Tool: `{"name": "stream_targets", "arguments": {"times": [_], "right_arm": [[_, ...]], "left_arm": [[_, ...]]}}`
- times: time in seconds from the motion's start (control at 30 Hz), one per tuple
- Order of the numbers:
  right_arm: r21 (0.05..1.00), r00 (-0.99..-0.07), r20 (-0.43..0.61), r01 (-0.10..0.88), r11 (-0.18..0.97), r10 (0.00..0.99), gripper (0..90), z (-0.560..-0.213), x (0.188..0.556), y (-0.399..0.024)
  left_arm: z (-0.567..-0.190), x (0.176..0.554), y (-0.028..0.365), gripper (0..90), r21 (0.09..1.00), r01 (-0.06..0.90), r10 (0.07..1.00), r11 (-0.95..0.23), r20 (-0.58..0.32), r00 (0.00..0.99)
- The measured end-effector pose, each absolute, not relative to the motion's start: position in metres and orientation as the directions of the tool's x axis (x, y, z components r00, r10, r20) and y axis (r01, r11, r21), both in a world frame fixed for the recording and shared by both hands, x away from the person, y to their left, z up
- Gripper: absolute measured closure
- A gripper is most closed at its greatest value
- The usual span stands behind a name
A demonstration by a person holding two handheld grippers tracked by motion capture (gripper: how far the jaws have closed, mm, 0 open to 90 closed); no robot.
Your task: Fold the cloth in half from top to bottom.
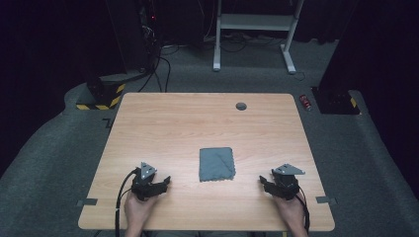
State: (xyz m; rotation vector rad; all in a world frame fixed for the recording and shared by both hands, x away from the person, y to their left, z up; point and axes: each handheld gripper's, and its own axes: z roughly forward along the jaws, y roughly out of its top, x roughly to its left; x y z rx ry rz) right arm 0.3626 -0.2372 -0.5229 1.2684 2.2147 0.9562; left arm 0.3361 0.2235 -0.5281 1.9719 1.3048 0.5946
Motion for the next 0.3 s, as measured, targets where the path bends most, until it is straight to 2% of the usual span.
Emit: {"name": "stream_targets", "arguments": {"times": [0.3], "right_arm": [[0.732,-0.504,-0.015,0.583,0.353,0.864,40.0,-0.5229,0.3626,-0.2369]], "left_arm": [[-0.5282,0.3362,0.2234,29.0,0.753,0.606,0.92,-0.258,0.0,0.392]]}}
